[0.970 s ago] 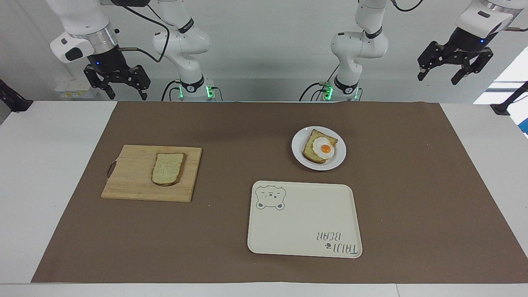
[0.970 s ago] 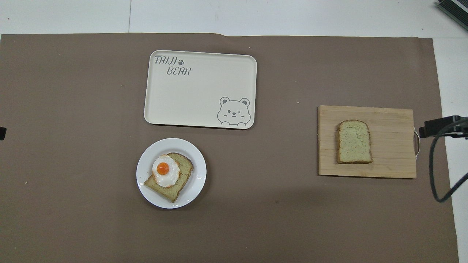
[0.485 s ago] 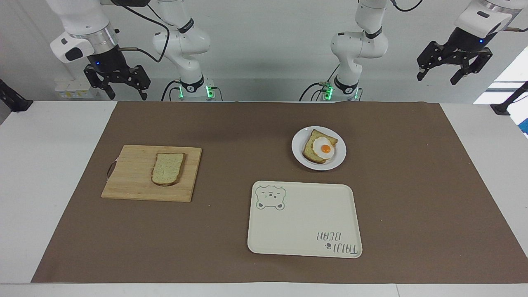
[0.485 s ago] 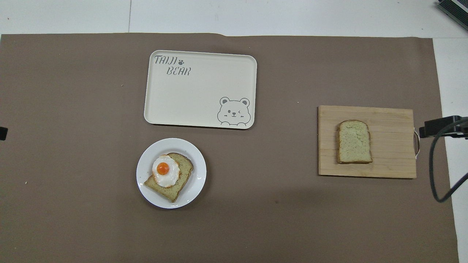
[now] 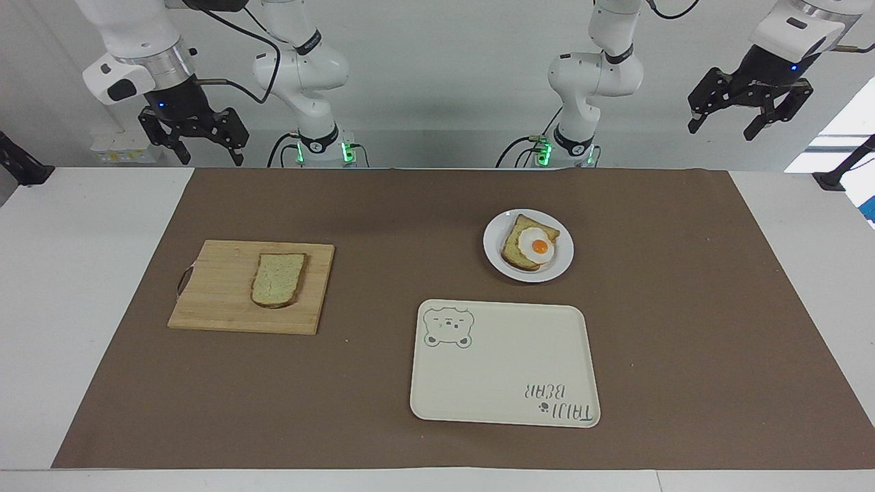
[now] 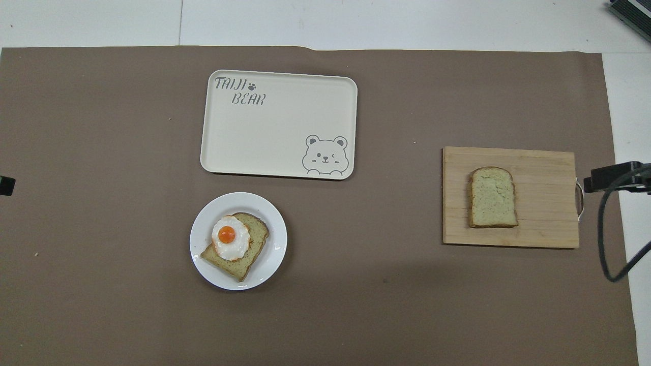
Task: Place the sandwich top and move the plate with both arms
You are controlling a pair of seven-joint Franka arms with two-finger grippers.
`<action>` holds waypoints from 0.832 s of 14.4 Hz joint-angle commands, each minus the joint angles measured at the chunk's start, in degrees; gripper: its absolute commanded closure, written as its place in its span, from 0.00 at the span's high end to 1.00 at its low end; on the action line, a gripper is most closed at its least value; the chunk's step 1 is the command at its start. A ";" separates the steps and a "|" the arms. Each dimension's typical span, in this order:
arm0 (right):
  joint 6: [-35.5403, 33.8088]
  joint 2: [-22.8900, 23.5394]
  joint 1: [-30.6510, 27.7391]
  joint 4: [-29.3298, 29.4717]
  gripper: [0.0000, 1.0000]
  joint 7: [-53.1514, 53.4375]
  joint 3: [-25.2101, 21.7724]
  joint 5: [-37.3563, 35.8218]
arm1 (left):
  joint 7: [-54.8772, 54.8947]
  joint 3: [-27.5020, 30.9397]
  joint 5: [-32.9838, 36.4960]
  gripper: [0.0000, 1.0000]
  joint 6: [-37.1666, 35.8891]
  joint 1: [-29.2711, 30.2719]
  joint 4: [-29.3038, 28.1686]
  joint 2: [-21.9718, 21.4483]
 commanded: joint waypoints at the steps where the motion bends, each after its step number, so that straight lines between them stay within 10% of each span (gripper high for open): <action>1: -0.38 -0.56 -0.77 -1.08 1.00 -0.48 0.31 0.43 | -0.11 0.25 -0.44 1.00 -0.13 -0.59 -1.83 -1.59; 12: 6.03 -1.70 -0.51 -7.59 1.00 -0.92 0.31 3.42 | -0.02 0.25 -0.27 1.00 -0.05 -0.59 -1.83 -1.59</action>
